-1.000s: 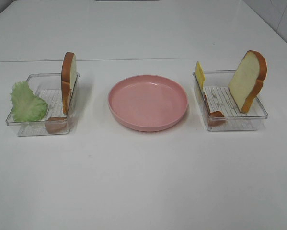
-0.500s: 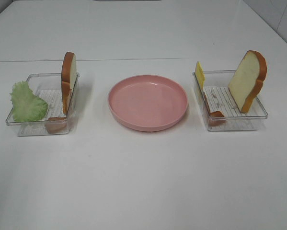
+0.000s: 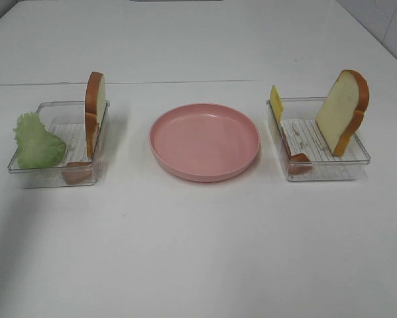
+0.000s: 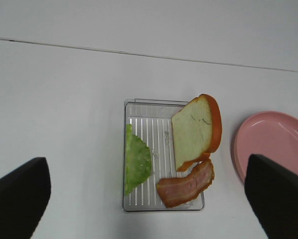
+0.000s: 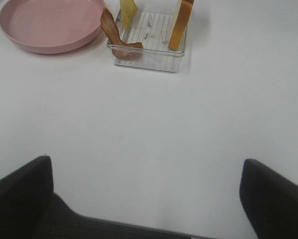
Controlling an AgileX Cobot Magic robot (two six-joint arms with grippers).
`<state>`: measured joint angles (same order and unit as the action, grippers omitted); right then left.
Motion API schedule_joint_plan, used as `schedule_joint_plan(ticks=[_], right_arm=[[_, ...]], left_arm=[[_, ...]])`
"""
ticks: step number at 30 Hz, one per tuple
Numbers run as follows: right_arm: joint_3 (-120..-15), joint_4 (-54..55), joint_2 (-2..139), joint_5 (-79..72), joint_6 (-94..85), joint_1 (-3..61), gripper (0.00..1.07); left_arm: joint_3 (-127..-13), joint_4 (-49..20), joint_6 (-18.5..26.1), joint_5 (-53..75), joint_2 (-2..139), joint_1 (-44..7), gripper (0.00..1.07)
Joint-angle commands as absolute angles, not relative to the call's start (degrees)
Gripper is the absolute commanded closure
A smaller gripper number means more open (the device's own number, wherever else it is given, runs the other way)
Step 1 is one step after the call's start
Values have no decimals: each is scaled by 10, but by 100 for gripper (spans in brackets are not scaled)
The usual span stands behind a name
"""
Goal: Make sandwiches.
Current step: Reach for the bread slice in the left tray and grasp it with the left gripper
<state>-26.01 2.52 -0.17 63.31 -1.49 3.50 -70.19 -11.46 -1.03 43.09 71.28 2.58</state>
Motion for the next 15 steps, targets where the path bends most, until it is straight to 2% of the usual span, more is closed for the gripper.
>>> schedule_joint_plan(ticks=[1, 11, 13, 14, 15], right_arm=[[-263, 27, -22, 635, -15, 33, 9], [-263, 27, -22, 635, -15, 33, 9], [-263, 27, -22, 635, -15, 33, 9], [-263, 27, -22, 635, -15, 33, 9], [-263, 27, -22, 635, -15, 33, 9]], left_arm=[[-773, -124, -9, 443, 805, 1, 9], [-895, -117, -20, 461, 969, -69, 9], [-936, -98, -58, 483, 1019, -92, 9], [-936, -98, -58, 483, 1019, -92, 9], [-965, -77, -84, 501, 1051, -105, 9]])
